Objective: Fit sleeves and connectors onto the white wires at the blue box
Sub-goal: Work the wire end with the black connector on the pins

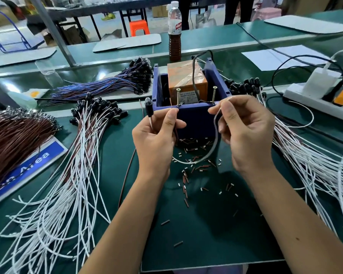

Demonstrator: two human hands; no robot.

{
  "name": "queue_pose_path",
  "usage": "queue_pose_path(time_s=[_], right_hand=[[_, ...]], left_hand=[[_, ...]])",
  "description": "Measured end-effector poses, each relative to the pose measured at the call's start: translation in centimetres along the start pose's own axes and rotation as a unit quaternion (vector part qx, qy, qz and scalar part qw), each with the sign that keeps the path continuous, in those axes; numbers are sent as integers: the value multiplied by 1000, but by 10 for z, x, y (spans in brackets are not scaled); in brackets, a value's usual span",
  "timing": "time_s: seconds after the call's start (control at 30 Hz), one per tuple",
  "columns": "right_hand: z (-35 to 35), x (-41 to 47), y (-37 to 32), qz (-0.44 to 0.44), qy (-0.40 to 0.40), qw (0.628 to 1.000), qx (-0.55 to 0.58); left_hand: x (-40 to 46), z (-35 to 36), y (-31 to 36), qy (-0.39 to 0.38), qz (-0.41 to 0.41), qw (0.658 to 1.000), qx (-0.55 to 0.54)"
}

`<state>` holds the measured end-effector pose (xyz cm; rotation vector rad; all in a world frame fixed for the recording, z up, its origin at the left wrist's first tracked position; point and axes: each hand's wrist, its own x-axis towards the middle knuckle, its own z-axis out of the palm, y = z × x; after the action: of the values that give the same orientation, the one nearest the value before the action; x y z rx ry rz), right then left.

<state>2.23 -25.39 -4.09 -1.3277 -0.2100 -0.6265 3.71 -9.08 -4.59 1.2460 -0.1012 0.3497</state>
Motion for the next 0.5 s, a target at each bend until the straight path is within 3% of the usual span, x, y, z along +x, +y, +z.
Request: queue_pose_path(time_s=[0.27, 0.5], right_hand=[[1, -4, 4, -103, 130, 959, -230], [6, -3, 4, -121, 143, 936, -299]], left_hand=[[4, 7, -6, 36, 65, 996, 59], [4, 12, -6, 68, 100, 986, 113]])
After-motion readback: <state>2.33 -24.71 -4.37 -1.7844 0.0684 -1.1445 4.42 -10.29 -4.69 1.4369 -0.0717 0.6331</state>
